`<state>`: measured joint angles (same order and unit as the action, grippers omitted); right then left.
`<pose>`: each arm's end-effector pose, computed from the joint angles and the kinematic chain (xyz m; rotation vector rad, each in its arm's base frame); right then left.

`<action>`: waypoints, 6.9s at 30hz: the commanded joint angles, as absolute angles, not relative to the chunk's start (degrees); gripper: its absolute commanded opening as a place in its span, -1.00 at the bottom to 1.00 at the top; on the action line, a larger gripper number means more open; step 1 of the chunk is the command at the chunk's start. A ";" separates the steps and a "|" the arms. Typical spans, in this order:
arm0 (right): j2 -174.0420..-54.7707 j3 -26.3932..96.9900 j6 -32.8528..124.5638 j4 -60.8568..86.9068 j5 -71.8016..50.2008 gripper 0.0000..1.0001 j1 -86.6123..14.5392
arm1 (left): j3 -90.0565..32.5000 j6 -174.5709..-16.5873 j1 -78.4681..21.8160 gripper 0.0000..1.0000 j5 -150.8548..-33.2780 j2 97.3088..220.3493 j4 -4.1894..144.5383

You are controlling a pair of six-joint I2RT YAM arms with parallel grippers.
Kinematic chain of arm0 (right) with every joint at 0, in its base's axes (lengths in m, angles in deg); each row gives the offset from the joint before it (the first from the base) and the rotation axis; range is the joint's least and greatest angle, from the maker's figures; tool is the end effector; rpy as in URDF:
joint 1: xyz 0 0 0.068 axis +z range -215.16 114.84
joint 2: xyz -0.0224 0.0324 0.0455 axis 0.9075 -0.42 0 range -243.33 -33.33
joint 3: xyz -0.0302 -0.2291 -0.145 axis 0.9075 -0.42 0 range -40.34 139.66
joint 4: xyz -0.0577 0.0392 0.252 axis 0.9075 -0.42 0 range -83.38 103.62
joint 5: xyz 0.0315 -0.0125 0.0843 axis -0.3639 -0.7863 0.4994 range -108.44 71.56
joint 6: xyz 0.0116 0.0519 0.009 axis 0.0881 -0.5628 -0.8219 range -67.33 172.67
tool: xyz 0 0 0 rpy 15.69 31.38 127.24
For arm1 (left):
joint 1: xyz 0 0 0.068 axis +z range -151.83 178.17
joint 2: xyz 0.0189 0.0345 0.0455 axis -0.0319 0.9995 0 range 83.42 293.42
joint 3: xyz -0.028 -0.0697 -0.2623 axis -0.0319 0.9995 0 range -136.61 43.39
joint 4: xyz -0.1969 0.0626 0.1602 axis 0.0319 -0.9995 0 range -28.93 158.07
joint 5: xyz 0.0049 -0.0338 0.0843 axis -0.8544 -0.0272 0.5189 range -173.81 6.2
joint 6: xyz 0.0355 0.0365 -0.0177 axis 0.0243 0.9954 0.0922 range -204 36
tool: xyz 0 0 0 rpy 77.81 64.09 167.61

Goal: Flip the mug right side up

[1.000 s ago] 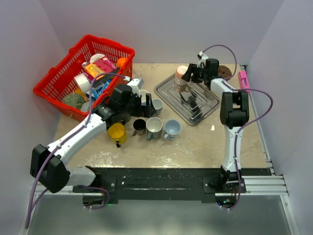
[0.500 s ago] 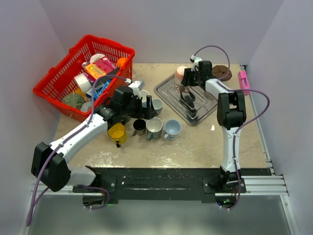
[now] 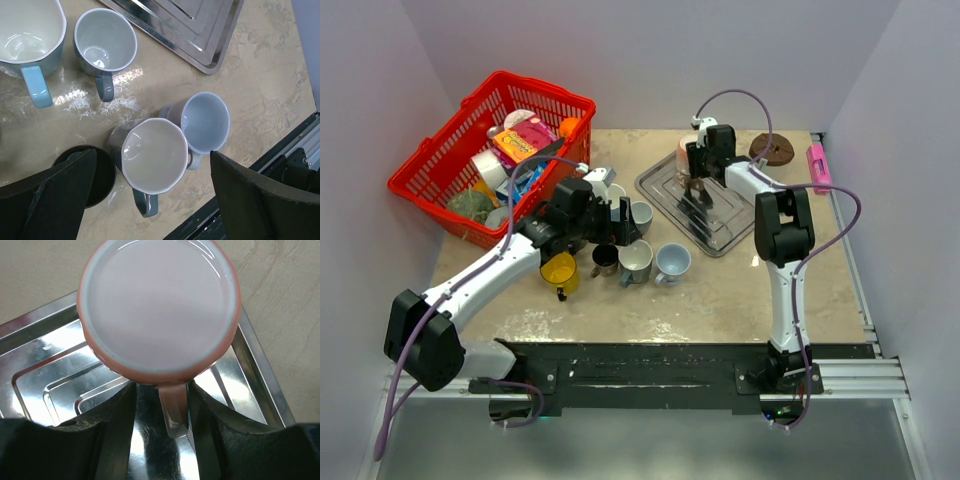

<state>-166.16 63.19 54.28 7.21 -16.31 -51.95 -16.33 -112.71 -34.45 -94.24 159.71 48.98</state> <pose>0.5170 0.1229 0.1754 -0.3044 2.1767 0.1546 0.2474 -0.1660 0.2940 0.1856 2.2901 -0.7811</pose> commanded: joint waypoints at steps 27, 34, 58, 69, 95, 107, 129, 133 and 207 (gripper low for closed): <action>-152.95 63.56 48.55 7.11 -13.79 -1.00 -51.72 | -14.62 -114.41 -33.73 0.99 -96.46 158.75 51.98; -142.94 57.14 40.11 10.62 -7.64 -1.00 -51.72 | -14.53 -114.50 -33.64 0.99 -97.77 157.43 53.56; -97.41 18.12 -1.38 44.02 8.46 -1.00 -47.33 | -6.97 -131.70 -33.64 0.98 -111.66 150.56 98.09; -89.49 15.21 -0.86 44.47 6.52 -1.00 -40.39 | -5.83 -139.55 -34.26 0.93 -118.97 153.56 115.09; -92.04 8.54 2.05 58.26 2.13 -1.00 -30.89 | -6.80 -147.19 -35.84 -0.07 -113.25 154.61 120.71; -92.56 6.95 3.89 59.68 0.72 -1.00 -28.16 | -7.85 -148.60 -35.84 -1.00 -110.79 155.32 120.73; -90.37 7.48 8.90 39.92 -8.85 0.30 -28.07 | -8.82 -137.80 -35.84 -1.00 -104.20 153.65 106.49; -89.05 7.91 9.78 33.76 -13.60 0.39 -28.07 | -10.74 -133.40 -35.84 -1.00 -102.00 153.74 101.30; -81.84 12.58 20.68 2.02 -45.16 0.96 -28.16 | -53.20 -87.34 -47.97 -1.00 -72.03 198.82 28.26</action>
